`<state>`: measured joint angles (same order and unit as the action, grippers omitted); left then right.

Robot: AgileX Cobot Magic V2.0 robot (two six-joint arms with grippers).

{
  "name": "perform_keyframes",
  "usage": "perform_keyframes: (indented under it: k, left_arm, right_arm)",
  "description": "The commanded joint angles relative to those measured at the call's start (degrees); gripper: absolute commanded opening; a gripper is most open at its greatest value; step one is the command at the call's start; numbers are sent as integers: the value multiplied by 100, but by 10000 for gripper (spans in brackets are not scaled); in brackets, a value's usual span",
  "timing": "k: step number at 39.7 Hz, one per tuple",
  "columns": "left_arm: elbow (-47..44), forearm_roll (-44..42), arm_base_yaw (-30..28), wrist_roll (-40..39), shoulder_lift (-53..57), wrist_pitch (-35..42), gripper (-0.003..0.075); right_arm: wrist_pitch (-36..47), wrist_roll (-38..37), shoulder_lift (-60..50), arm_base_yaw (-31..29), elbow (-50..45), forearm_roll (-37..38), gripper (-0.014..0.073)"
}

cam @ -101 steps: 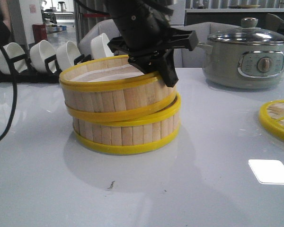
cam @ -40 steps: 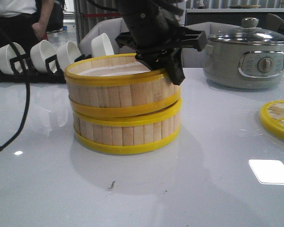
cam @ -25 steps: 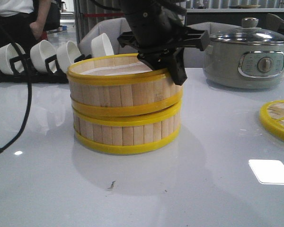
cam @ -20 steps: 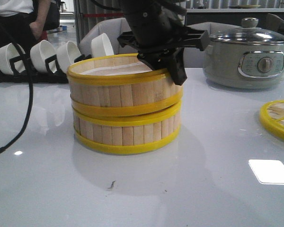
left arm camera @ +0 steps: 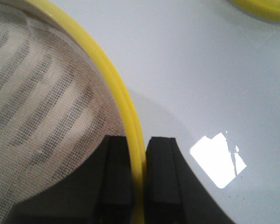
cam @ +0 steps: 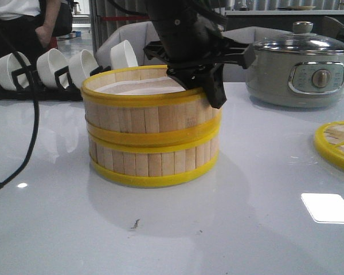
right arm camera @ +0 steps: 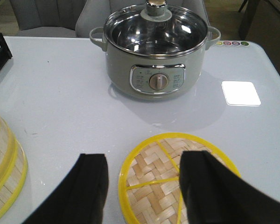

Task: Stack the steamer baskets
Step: 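Open the left gripper and raise it away from the stack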

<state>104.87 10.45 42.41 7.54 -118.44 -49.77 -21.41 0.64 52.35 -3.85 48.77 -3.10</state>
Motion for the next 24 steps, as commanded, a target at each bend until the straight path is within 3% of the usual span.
perform_keyframes:
  k: [1, 13, 24]
  left_arm:
    - [194, 412, 166, 34, 397, 358, 112]
    - [215, 398, 166, 34, 397, 351, 440]
    - [262, 261, 155, -16, 433, 340, 456]
  right_arm:
    - [470, -9, -44, -22, 229, -33, 462]
    - [468, -9, -44, -22, 221, -33, 462]
    - [440, -9, 65, -22, 221, -38, 462]
